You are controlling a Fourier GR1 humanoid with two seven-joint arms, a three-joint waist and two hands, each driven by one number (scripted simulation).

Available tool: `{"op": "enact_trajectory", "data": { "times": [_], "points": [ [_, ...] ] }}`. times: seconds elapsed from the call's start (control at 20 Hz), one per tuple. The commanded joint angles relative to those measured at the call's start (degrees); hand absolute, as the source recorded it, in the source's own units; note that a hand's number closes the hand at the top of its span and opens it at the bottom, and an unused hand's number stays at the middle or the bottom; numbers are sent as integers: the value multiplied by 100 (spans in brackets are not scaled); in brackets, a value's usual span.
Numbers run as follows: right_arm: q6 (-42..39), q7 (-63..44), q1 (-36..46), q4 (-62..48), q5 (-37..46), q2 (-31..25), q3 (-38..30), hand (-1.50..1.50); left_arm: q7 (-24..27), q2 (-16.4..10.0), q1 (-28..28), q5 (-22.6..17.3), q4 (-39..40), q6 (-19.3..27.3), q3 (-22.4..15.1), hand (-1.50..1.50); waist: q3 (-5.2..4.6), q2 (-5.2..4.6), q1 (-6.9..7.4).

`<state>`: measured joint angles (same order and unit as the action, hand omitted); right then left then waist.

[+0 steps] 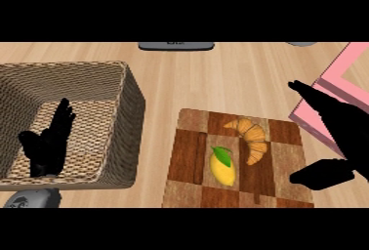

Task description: Pick the croissant from the cutting board and place it in the cardboard box

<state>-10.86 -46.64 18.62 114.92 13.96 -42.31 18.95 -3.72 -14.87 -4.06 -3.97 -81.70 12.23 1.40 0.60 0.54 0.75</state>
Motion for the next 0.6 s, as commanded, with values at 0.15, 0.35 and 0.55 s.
{"op": "enact_trajectory", "data": {
  "times": [0.15, 0.35, 0.55],
  "points": [
    [-643, -1509, 585, -118, 127, 641, 751, -150, 358, 331, 46, 71, 575, 7, -74, 0, -75, -68, -32],
    [-744, -1526, 809, -547, 192, 944, 709, -150, 86, 271, 39, 72, 392, 9, -43, 0, -67, -62, -32],
    [-826, -1717, 734, -373, 178, 1177, 657, -150, 70, 92, -112, -15, 544, -201, 200, 0, -66, -54, -87]
  ]
}}
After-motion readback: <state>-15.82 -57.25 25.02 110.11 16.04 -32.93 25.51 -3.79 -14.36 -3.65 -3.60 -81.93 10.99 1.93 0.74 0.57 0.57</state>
